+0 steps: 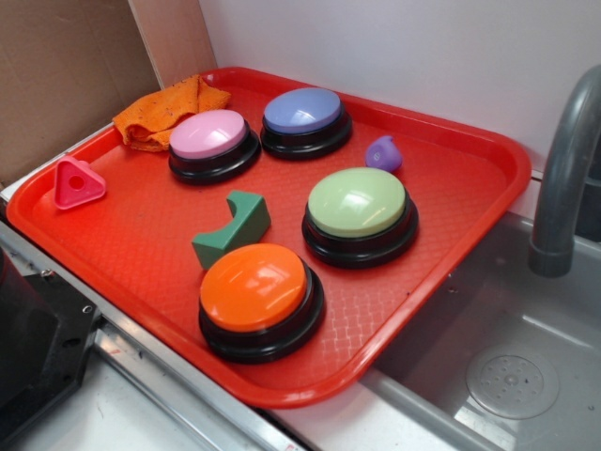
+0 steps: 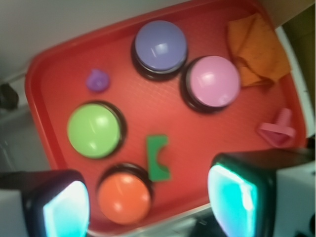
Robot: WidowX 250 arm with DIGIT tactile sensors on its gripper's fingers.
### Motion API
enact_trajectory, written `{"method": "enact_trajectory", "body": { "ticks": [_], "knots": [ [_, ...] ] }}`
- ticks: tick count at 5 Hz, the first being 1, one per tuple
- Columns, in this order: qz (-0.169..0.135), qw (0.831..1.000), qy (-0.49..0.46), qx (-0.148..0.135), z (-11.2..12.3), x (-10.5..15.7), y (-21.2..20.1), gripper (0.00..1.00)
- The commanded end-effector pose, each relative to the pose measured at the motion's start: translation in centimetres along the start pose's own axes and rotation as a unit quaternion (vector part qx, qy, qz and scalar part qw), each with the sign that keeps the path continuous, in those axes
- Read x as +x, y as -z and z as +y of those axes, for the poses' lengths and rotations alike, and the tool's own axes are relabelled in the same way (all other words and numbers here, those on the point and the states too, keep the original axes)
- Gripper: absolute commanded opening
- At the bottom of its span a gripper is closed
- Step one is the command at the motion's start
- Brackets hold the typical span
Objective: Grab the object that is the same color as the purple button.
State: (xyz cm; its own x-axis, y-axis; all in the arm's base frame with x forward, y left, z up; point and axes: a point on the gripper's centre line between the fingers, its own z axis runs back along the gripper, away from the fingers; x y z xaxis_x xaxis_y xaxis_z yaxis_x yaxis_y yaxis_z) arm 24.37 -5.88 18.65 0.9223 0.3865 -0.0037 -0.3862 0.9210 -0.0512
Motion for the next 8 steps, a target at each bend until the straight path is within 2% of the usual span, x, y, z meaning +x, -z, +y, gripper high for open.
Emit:
{"method": "enact_trajectory", "body": {
  "ticks": [1,3,4,6,7,8],
  "knots": [
    [-0.032,0.995,-0.092,-0.022,-2.6,3.6,4.0,1.00],
    [-0.031,0.992,-0.116,-0.039,-4.6,6.0,8.5,1.00],
    [-0.032,0.987,-0.157,0.001,-5.0,7.7,13.6,1.00],
    [-0.043,0.986,-0.163,0.016,-4.9,8.6,15.9,1.00],
    [-0.034,0.986,-0.160,0.020,-4.8,8.6,16.3,1.00],
    [-0.042,0.987,-0.153,0.028,-4.6,8.4,16.4,0.00]
  ]
}}
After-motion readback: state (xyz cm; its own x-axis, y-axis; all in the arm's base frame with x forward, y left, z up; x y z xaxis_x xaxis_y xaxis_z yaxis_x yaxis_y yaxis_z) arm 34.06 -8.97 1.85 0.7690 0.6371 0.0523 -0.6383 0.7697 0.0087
